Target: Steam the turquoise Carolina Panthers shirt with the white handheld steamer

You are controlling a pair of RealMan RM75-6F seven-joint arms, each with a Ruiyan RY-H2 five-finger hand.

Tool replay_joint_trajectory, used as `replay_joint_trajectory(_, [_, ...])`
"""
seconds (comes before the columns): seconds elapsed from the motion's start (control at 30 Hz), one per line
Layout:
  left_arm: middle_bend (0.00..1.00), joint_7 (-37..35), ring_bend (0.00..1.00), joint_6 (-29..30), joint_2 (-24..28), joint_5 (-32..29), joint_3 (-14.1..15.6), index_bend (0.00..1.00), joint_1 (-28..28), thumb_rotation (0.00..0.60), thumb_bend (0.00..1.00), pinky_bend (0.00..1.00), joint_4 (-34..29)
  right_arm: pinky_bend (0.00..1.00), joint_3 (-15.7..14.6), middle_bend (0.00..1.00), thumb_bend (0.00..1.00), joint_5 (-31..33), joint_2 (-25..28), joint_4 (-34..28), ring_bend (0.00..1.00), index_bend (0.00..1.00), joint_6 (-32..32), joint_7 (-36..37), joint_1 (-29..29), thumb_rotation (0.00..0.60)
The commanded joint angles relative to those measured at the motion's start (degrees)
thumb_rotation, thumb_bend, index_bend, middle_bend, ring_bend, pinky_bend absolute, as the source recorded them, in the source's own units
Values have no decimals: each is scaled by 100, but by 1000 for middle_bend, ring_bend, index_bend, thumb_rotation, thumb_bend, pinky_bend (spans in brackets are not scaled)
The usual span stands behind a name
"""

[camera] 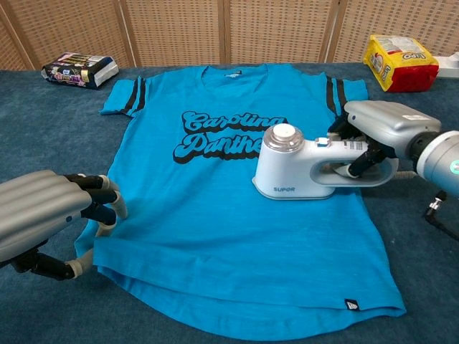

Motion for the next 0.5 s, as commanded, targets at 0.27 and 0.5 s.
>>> replay_joint_trajectory(0.27, [287,-27,156,4,7,41,8,585,-4,389,487,249,23,677,-342,716,304,-244,188,-528,751,694,229,26,-339,600])
replay_joint_trajectory(0.5, [286,-8,156,15,4,54,9,585,3,392,487,249,5,677,-234,716,304,-264,127,-429,751,694,164,52,-301,600])
